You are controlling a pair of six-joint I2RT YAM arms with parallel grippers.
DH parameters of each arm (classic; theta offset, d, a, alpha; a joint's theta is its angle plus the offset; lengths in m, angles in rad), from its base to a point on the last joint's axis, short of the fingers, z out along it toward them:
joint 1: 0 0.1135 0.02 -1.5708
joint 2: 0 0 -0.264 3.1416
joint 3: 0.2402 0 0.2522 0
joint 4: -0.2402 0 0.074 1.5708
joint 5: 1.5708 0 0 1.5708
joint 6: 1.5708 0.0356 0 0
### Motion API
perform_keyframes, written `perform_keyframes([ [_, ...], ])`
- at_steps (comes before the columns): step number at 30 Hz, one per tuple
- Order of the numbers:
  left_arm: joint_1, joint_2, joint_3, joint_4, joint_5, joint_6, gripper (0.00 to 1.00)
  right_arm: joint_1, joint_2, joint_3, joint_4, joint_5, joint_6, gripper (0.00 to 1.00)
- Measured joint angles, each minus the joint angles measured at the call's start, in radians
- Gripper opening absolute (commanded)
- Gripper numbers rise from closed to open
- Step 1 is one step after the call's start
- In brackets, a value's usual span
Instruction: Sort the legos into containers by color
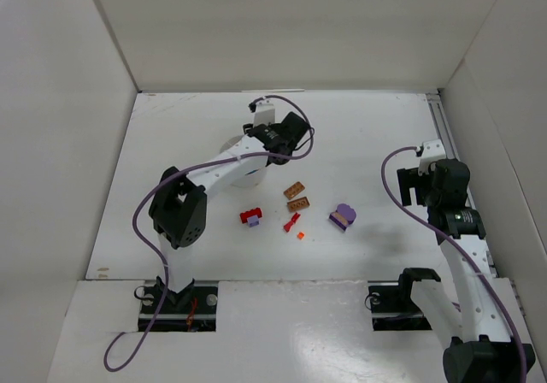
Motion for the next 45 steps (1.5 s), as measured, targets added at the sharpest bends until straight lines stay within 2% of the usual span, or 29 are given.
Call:
perform_keyframes([
  [6, -0.023, 0.0, 0.0, 0.052, 0.014, 0.049, 0.26, 0.0, 0.0, 0.0, 0.003, 0.0, 0.0, 1.0],
  [14, -0.016, -0.002, -0.051, 0.209, 0.119, 0.142, 0.27, 0.0, 0.0, -0.007, 0.009, 0.0, 0.0, 1.0],
  [33, 0.046, -0.044, -0.153, 0.33, 0.249, 0.174, 0.3, 0.0, 0.0, -0.011, 0.01, 0.0, -0.005, 1.0],
  [42, 0.071, -0.059, -0.178, 0.363, 0.292, 0.174, 0.38, 0.0, 0.0, -0.011, 0.01, 0.0, -0.008, 1.0],
  [45, 0.073, -0.059, -0.187, 0.369, 0.305, 0.174, 0.45, 0.0, 0.0, -0.011, 0.01, 0.0, -0.008, 1.0],
])
